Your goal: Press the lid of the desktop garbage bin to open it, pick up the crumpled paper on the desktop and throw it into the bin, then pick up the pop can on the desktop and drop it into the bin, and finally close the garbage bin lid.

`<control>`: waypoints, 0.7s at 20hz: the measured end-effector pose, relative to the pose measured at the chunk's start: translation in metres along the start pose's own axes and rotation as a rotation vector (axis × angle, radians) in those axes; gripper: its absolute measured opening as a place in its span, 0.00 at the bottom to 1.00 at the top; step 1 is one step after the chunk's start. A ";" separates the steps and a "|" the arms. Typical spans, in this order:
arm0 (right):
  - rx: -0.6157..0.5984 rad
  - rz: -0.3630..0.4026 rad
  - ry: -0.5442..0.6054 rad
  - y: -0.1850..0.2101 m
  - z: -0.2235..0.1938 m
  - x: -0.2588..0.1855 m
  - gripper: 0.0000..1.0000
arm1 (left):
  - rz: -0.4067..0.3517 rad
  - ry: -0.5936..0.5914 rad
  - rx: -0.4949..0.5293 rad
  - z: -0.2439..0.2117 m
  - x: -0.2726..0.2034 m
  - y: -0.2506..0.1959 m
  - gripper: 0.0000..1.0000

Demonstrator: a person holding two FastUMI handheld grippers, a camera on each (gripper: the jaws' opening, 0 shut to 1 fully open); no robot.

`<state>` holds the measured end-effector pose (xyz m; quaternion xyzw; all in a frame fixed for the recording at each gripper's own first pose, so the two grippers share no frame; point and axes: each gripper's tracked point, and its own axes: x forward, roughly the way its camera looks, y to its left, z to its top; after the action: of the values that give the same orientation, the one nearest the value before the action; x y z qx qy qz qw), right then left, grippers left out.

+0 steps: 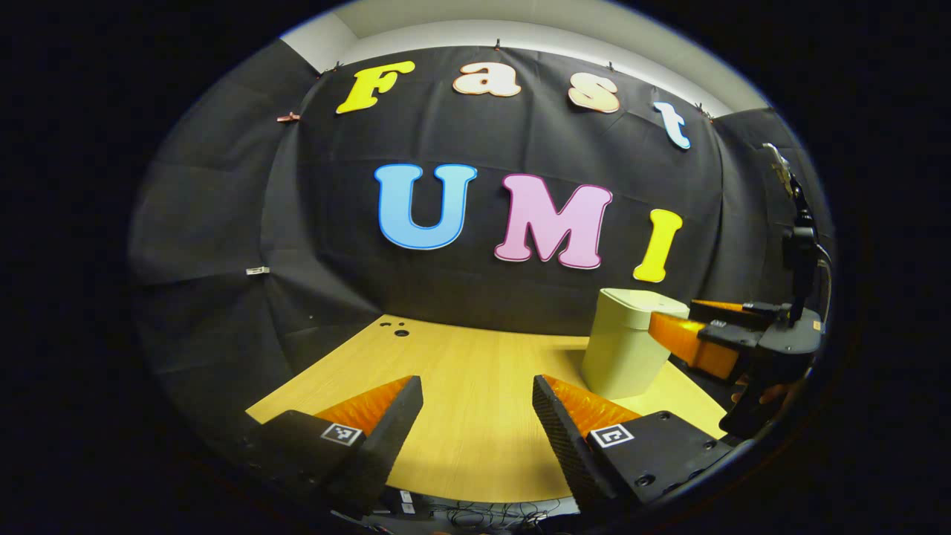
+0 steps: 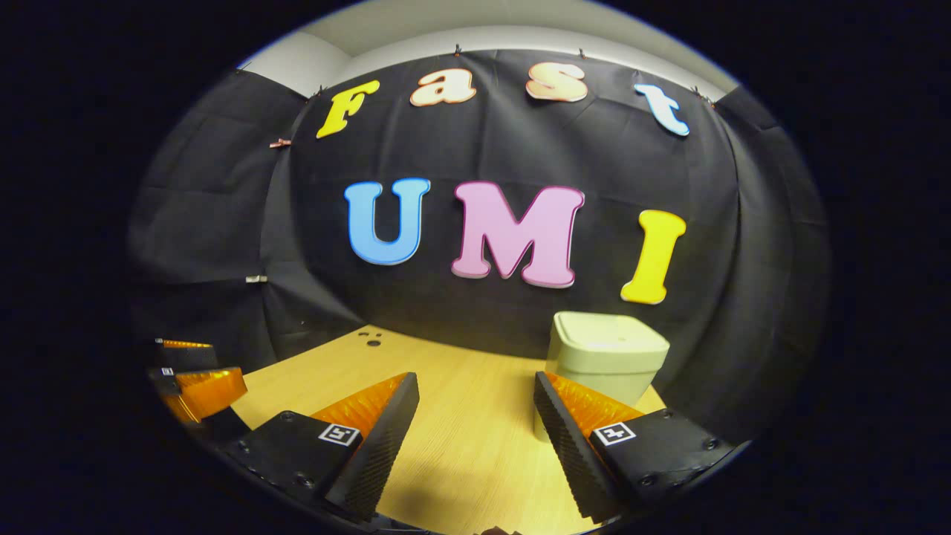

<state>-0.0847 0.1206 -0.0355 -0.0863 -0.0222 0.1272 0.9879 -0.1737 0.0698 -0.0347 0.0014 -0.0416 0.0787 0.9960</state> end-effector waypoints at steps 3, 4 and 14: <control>0.027 0.011 0.064 0.008 -0.024 -0.005 0.98 | 0.008 0.021 -0.035 -0.009 -0.006 0.008 0.96; 0.032 0.011 0.079 0.010 -0.030 -0.006 0.98 | 0.010 0.029 -0.036 -0.012 -0.007 0.010 0.96; -0.010 0.074 0.117 0.035 -0.050 -0.020 0.98 | -0.033 0.060 0.009 -0.025 -0.010 -0.001 0.96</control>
<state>-0.1095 0.1403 -0.0917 -0.0992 0.0384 0.1585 0.9816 -0.1811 0.0674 -0.0604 0.0040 -0.0114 0.0623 0.9980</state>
